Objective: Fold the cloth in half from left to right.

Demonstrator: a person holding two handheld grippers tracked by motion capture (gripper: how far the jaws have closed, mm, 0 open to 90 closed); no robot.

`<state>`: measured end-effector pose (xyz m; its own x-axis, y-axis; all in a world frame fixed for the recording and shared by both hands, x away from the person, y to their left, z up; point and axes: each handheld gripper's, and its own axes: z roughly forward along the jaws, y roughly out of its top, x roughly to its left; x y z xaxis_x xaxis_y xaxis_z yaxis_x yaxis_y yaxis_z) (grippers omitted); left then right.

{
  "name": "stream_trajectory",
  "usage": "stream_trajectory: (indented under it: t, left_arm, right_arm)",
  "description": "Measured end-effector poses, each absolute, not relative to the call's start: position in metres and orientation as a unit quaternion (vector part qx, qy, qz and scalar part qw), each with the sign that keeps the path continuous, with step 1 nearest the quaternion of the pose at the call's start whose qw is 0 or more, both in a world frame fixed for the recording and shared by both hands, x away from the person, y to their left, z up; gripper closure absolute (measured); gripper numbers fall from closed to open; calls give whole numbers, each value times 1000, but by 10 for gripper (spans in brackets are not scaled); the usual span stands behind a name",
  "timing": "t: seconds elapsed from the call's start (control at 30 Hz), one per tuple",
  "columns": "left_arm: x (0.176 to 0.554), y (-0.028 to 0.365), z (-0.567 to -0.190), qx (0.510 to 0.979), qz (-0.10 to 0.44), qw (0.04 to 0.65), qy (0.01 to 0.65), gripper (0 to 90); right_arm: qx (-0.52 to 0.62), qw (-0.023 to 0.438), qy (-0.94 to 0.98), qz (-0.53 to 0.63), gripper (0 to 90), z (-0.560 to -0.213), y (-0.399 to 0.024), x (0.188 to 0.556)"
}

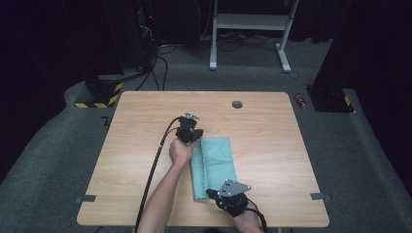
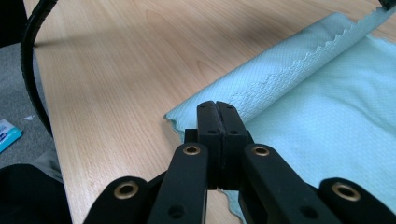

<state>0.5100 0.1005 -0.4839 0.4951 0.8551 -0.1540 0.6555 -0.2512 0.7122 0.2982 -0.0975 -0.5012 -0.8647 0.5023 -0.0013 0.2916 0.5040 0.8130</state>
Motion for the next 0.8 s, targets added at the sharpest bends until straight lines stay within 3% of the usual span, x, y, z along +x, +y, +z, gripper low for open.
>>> stream_trajectory:
  t: [0.8]
  left_arm:
    - [516, 56, -482, 795, 125, 380, 456, 900]
  right_arm:
    - [265, 134, 841, 452, 900, -503, -138, 292]
